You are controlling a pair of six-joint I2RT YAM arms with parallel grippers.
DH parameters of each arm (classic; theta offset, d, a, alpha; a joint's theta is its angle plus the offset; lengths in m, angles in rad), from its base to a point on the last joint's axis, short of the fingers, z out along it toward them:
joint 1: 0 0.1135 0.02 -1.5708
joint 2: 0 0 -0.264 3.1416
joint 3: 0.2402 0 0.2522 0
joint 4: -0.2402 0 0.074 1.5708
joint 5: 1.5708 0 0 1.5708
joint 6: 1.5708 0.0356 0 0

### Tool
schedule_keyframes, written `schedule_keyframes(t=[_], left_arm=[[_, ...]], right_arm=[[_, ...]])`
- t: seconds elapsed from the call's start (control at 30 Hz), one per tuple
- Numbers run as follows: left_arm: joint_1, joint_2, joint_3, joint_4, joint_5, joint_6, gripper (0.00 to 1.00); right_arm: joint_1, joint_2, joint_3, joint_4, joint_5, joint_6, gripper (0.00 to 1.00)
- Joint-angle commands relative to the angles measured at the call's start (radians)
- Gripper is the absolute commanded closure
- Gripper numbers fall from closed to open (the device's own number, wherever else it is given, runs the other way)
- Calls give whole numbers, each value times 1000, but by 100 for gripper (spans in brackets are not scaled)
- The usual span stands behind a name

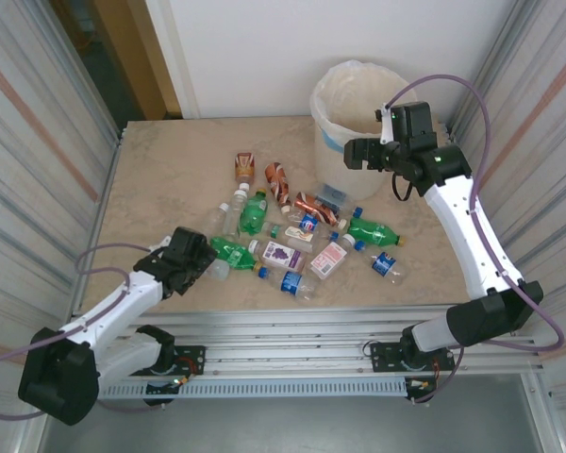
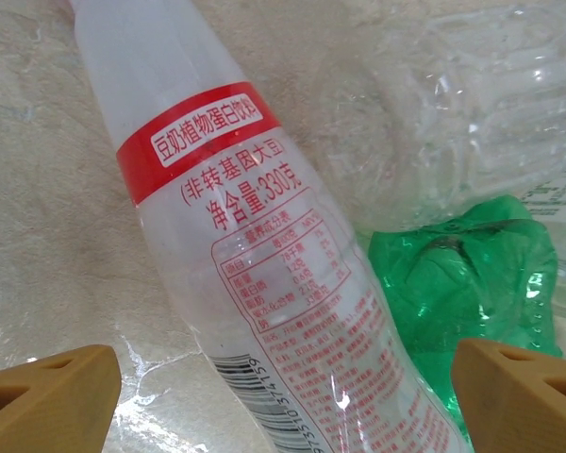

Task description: Put the plastic bottles in the bin

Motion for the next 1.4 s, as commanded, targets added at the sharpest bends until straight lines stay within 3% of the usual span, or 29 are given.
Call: schedule_keyframes(t=[0.0,0.77,1.07,1.37], left_arm=[[7,21,-26,9,4,-32,10],[33,32,-113,21,4,-70,19],[34,48,-115,30,19,-72,37],[36,-60,-89,-77,-36,-67,48]], right_arm=[[11,-46,-8,22,-22,24,2],[16,-43,-17,32,-23,32,2],[21,-46,-15,34,-21,35,2],[23,-59,-20,36,-21,36,2]])
